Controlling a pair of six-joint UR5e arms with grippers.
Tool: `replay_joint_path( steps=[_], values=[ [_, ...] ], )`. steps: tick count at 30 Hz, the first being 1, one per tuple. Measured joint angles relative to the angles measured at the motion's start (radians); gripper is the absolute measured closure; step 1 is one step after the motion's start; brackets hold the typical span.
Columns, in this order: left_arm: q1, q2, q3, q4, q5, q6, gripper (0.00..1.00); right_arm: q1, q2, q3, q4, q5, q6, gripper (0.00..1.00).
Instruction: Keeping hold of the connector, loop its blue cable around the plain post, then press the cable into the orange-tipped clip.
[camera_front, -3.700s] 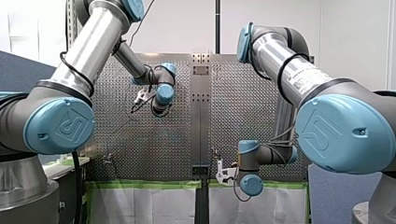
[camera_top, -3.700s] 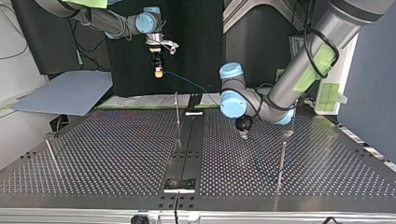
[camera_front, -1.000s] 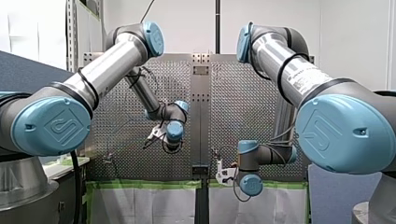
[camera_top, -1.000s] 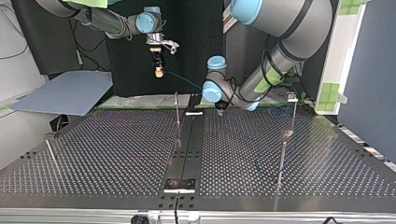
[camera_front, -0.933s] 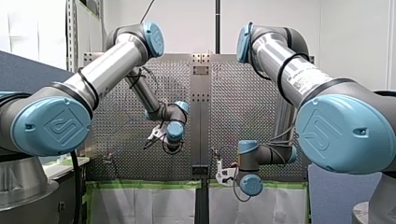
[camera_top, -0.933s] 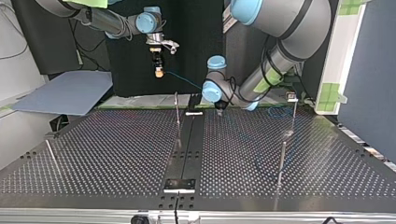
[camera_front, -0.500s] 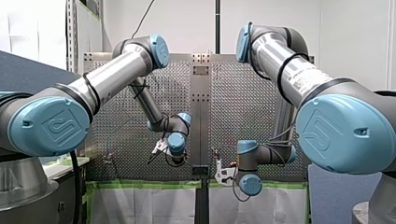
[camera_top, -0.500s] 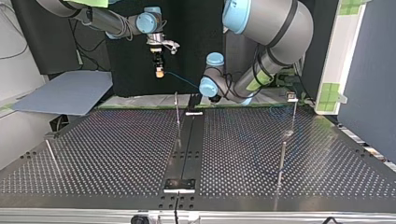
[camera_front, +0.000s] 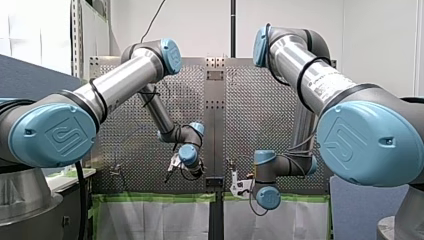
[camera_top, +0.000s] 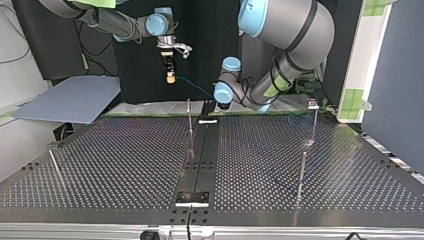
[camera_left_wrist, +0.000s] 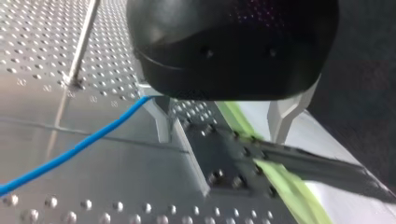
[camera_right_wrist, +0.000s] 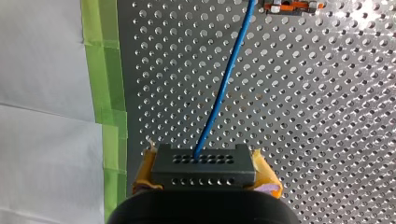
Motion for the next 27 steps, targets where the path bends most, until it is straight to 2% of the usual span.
replay_joint_path(
  steps=[14, 27],
  values=[
    [-0.005, 0.0, -0.03, 0.034, 0.137, -0.134, 0.0, -0.001, 0.0, 0.0, 0.001, -0.001, 0.0, 1.0],
    [-0.005, 0.0, -0.048, 0.062, 0.266, -0.19, 0.0, -0.001, 0.0, -0.001, 0.001, -0.001, -0.001, 1.0]
  ],
)
